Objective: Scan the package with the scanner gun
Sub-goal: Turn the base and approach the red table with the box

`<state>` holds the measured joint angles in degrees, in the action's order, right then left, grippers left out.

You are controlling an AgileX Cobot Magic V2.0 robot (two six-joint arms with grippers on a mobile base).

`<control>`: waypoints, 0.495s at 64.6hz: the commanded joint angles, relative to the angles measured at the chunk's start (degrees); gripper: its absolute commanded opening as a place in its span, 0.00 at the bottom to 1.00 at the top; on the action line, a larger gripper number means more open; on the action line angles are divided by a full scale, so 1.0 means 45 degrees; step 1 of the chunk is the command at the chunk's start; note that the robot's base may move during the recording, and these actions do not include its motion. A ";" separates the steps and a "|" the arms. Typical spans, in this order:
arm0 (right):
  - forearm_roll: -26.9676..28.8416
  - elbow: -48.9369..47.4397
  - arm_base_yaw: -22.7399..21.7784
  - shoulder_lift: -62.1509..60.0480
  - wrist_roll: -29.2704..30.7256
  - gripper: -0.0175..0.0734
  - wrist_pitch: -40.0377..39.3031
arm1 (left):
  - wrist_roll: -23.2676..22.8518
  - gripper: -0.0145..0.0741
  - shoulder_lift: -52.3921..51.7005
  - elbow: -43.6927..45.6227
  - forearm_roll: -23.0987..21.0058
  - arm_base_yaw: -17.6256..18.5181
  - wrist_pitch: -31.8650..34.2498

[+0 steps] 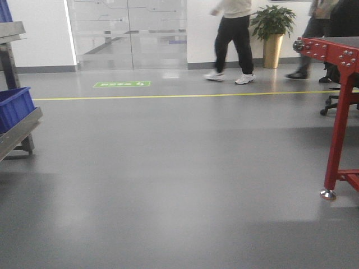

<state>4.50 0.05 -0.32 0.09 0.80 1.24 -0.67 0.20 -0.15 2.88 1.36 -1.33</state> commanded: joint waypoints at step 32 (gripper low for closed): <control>0.0014 -0.0010 -0.0039 -0.0020 0.0054 0.02 -0.0191 | 0.0052 0.04 -0.0045 0.0034 -0.0029 -0.0018 0.0219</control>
<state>4.50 0.05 -0.32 0.09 0.80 1.24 -0.64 0.20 -0.15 2.88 1.36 -1.33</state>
